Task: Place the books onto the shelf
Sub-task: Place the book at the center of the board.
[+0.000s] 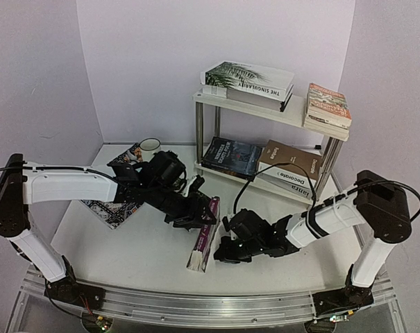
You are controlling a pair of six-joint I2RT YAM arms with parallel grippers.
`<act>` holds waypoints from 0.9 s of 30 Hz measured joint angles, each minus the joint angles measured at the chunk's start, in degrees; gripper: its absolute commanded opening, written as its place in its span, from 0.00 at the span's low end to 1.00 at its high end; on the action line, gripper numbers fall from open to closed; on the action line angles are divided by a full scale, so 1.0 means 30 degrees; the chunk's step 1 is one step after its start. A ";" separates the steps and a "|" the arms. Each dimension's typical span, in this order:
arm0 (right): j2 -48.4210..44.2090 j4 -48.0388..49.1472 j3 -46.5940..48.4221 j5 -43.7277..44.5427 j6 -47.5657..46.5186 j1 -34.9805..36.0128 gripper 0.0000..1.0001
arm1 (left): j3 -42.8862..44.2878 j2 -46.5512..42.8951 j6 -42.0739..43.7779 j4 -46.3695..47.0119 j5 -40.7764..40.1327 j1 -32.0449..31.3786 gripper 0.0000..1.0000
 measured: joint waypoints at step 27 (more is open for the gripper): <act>-0.4608 -0.4043 0.1587 0.2383 -0.0122 0.0000 0.52 | -0.3132 -0.4472 -0.0695 0.2584 -0.0751 0.1424 0.55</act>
